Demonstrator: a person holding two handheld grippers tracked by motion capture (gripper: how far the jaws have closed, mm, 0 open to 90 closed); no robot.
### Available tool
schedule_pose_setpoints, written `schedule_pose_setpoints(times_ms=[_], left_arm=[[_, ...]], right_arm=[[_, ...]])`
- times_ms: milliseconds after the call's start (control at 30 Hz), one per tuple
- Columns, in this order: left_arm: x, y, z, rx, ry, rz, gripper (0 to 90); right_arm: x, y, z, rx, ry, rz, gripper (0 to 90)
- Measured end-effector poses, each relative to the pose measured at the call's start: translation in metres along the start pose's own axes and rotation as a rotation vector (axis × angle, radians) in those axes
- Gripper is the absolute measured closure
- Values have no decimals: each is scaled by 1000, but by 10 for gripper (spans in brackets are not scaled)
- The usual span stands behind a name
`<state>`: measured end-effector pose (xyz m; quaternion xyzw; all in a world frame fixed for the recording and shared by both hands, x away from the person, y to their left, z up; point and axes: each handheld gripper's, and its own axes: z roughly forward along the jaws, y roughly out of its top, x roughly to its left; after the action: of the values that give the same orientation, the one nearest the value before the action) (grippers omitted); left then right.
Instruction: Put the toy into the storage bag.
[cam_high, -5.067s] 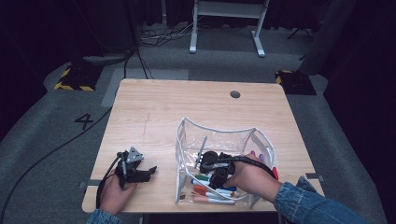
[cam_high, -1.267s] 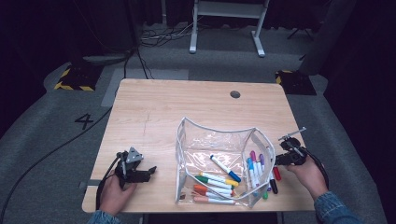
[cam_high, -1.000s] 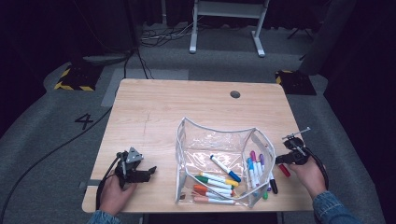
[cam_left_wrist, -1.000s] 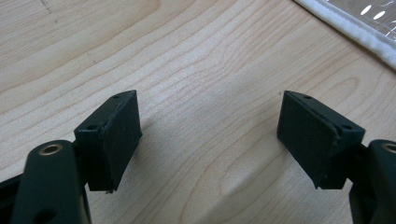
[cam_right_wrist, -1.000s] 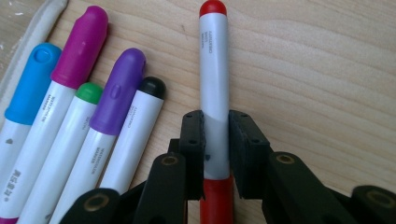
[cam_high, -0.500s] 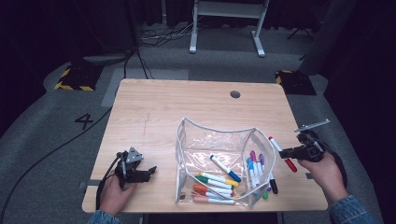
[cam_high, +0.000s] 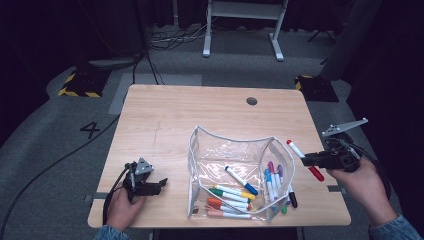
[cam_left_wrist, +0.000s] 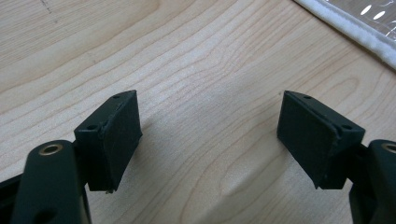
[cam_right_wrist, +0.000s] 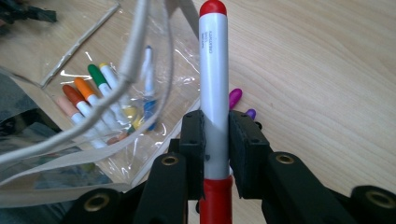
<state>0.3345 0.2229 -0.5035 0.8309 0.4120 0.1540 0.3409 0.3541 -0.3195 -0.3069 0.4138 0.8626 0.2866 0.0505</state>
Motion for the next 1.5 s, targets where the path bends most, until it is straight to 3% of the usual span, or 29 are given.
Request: schedule_pose_setpoints(times_ms=[333, 567, 1133, 1500], left_arm=[[0, 0, 0, -1, 0, -1, 219], [0, 0, 0, 0, 0, 0, 219], [0, 0, 0, 1, 2, 5, 218], [0, 0, 0, 0, 1, 1, 219]], right_arm=[[30, 10, -29, -34, 22, -82, 762], [59, 19, -33, -26, 57, -168, 762], [118, 52, -5, 40, 134, -301, 763], [141, 76, 37, 134, 173, -370, 762]])
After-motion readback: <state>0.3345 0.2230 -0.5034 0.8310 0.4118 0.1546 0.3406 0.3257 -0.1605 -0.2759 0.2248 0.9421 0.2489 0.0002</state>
